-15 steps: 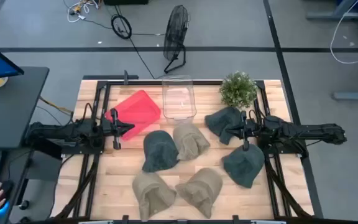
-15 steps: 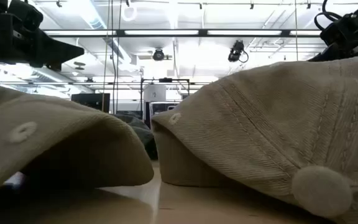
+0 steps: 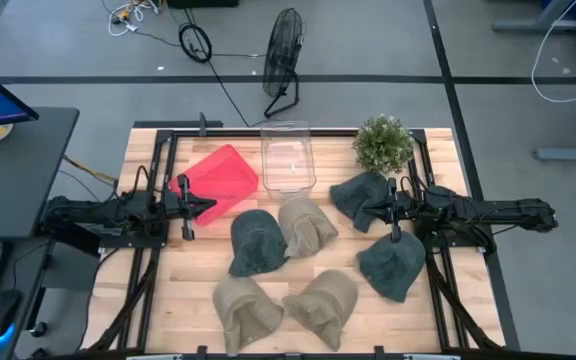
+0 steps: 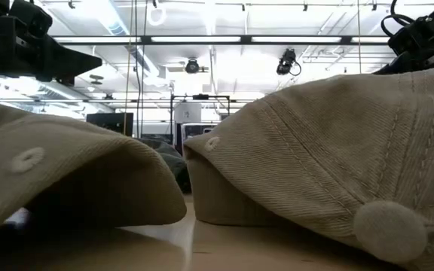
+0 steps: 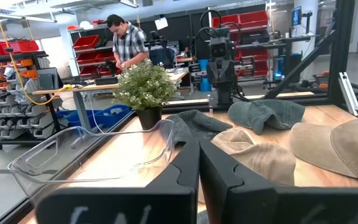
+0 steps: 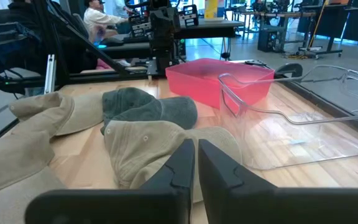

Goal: Pick & Place hat

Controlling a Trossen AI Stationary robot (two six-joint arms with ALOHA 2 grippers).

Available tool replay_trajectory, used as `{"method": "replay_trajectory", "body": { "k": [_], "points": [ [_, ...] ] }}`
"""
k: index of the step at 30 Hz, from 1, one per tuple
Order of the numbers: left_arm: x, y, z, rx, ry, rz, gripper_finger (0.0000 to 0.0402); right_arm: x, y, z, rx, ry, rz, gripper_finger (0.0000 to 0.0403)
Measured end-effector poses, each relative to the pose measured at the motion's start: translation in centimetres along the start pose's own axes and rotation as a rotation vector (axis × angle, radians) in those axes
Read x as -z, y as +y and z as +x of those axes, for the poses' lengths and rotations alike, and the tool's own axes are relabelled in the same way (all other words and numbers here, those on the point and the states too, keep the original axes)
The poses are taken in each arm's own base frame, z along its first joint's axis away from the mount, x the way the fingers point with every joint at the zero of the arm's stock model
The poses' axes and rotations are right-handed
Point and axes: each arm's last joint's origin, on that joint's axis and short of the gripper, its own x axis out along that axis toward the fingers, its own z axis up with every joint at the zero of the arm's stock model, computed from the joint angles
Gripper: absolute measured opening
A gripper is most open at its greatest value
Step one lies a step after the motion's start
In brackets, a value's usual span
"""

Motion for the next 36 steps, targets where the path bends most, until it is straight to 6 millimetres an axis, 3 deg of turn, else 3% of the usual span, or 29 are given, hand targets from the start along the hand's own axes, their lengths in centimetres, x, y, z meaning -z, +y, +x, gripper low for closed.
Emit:
{"method": "replay_trajectory", "body": {
  "k": [22,36],
  "points": [
    [-0.1,0.0,0.0,-0.001,-0.005,-0.002,0.0014,0.0,0.0,0.0,0.0,0.0,0.0,0.0027],
    [-1.0,0.1,-0.1,-0.008,-0.1,-0.146,0.0014,0.0,0.0,0.0,0.0,0.0,-0.031,0.0027]
  ]
}}
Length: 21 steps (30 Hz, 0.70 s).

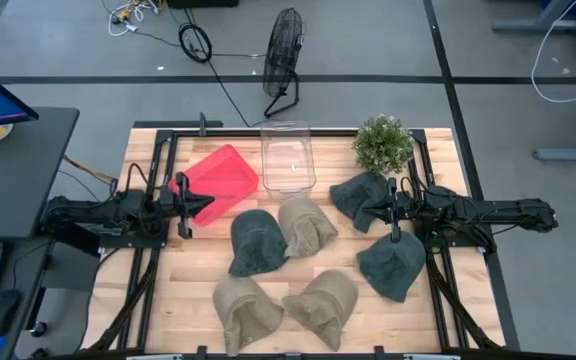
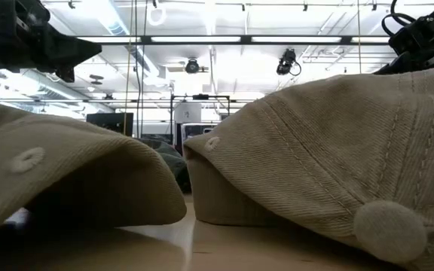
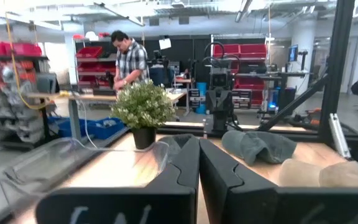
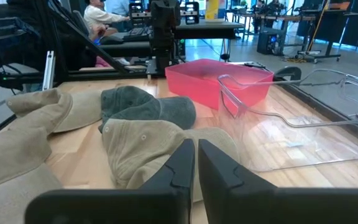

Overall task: Pick & Place hat
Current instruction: Put the left blue cap into the red bin

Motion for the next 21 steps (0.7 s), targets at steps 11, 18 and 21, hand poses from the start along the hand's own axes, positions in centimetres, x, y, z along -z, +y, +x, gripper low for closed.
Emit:
{"method": "replay_trajectory", "body": {
  "k": [11,18,21],
  "points": [
    [0.0,0.0,0.0,0.001,-0.003,-0.072,0.0014,0.0,0.0,0.0,0.001,0.0,0.081,0.0027],
    [-2.2,0.0,-0.1,0.003,-0.055,-0.066,0.0014,-2.0,-0.1,-0.2,0.038,-0.21,0.062,0.0027],
    [-3.3,0.0,0.1,0.001,-0.056,-0.021,0.0014,-3.1,-0.1,-0.5,0.034,-0.323,0.023,0.0027]
  ]
}}
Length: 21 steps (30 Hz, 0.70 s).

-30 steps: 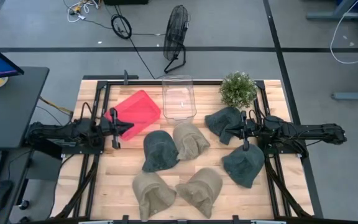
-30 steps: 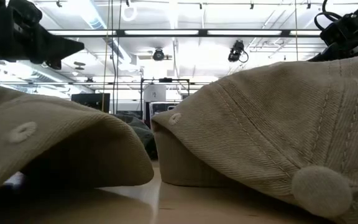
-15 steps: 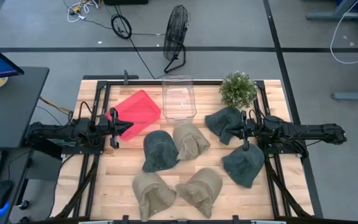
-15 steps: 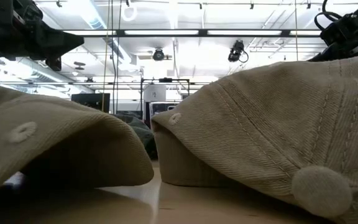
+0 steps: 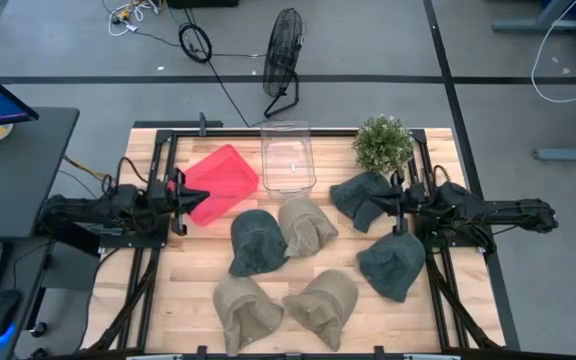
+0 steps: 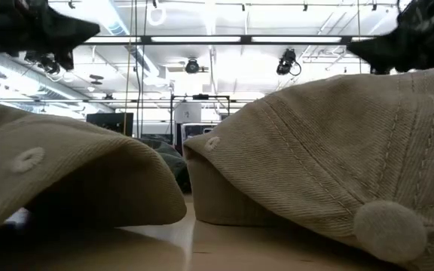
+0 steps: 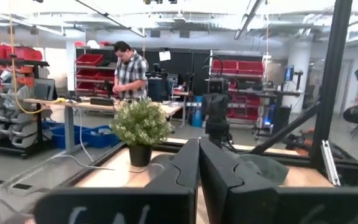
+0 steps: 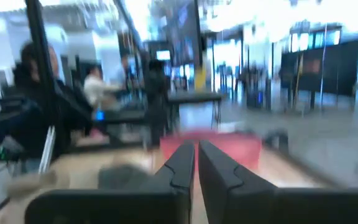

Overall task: Pick & Place hat
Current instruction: Put the left blue cap into the red bin

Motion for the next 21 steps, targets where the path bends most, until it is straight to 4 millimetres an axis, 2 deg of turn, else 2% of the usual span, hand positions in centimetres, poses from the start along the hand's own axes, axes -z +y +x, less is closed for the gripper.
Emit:
{"method": "replay_trajectory", "body": {
  "k": [9,15,18,21],
  "points": [
    [-1.7,-0.6,2.3,0.001,0.139,0.063,0.0014,-3.3,0.3,0.8,-0.061,-0.065,-0.05,0.0027],
    [-3.0,-1.3,4.3,0.043,0.2,0.099,0.0018,-5.5,0.4,2.7,-0.06,0.04,-0.101,0.0027],
    [-3.8,-1.6,5.3,0.05,0.213,0.114,0.0043,-5.9,0.5,3.9,-0.063,0.091,-0.142,0.0027],
    [-4.1,-1.9,6.2,0.055,0.248,0.147,0.0088,-6.2,0.6,5.1,-0.068,0.146,-0.185,0.0033]
  ]
}}
